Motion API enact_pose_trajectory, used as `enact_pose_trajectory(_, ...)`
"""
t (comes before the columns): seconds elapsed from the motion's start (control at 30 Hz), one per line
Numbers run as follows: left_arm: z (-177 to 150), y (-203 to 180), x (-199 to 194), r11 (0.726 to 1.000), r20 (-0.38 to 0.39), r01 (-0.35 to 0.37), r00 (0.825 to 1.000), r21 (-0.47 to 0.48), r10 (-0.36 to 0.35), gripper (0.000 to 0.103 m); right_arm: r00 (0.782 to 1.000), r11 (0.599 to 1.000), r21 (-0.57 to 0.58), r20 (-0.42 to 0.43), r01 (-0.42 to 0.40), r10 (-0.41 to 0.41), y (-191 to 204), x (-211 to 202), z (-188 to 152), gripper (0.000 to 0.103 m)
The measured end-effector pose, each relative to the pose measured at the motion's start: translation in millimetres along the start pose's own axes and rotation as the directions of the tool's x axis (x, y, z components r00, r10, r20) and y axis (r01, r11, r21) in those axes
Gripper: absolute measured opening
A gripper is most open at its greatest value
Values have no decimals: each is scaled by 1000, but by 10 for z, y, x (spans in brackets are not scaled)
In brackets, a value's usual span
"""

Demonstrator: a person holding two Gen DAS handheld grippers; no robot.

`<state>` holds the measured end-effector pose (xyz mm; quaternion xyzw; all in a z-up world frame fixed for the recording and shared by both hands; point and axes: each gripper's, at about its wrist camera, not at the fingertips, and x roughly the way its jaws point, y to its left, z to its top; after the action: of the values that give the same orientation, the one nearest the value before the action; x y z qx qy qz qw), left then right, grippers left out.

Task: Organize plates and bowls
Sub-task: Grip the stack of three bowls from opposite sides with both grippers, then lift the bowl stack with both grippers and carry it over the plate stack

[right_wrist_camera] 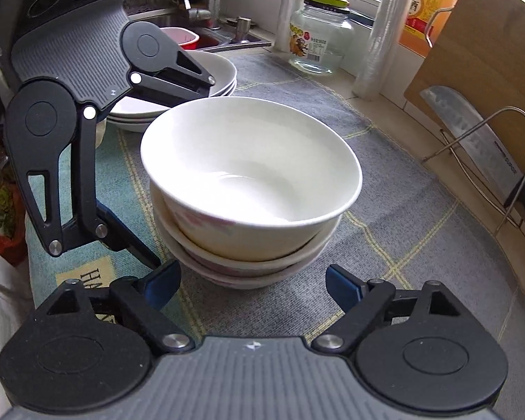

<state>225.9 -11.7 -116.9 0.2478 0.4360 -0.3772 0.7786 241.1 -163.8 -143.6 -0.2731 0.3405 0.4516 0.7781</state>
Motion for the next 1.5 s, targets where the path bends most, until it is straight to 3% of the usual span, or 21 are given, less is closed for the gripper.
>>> enact_pose_trajectory(0.07,19,3,21,1000,-13,3,1000,9,-3,80,1000,999,-32,-3,-28,28,-39,31,0,89)
enact_pose_trajectory(0.23,53,33,64,1000,-41,-12,999,12,12,80,995,991,-89,2,-96,97,-138,74,8,88)
enact_pose_trajectory(0.43,95,77,38,999,-43,19,999,32,-18,80,991,982,-136,-13,-130,130,-122,88,62,84)
enact_pose_trajectory(0.9,104,186,90,995,-34,74,997,70,-71,79,994,990,-103,-51,-101,96,-48,127,133,84)
enact_pose_trajectory(1.1,113,148,73,995,-31,51,998,90,-48,79,996,991,-111,-65,-68,61,36,119,158,84)
enact_pose_trajectory(1.5,5,117,-348,998,18,-15,1000,53,14,79,999,981,-186,-32,-48,43,218,-59,436,84)
